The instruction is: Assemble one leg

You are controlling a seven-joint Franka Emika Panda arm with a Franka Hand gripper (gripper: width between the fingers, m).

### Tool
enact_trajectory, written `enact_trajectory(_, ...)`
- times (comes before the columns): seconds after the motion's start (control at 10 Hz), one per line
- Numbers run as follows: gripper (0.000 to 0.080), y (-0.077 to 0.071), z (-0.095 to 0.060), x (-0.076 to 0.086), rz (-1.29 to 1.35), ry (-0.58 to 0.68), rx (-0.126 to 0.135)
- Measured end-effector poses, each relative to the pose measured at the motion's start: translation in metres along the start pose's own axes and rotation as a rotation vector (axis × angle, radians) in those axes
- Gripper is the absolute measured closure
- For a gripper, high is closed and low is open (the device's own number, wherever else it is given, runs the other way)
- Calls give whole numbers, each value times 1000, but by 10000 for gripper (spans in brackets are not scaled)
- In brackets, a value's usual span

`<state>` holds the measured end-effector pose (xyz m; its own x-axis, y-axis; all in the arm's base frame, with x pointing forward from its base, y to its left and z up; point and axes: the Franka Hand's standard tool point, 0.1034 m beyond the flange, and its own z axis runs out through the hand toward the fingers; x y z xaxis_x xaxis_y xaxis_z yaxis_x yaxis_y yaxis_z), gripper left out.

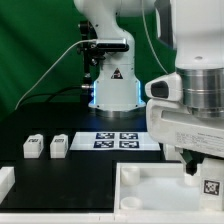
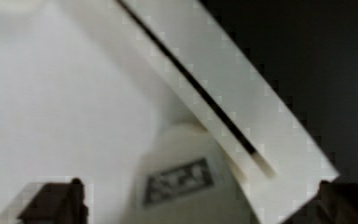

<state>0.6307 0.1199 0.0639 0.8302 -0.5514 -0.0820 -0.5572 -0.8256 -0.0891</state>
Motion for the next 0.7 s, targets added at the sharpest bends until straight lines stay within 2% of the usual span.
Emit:
enact_trajectory(0.1, 150, -1, 0, 2, -72, 10, 5)
enact_trajectory(0.2, 197, -1, 0, 1, -42, 9, 5)
enact_trajectory(0.3, 197, -1, 0, 1, -25, 9, 5)
enact_trajectory(0.4, 372, -1, 0, 1, 16, 8, 5)
enact_trajectory(0.5, 372, -1, 0, 0, 115, 7, 6)
enact_trajectory(0.6, 506, -2, 0, 0, 233, 5, 9)
enact_trajectory(0.7, 506, -2, 0, 0, 317, 3, 12)
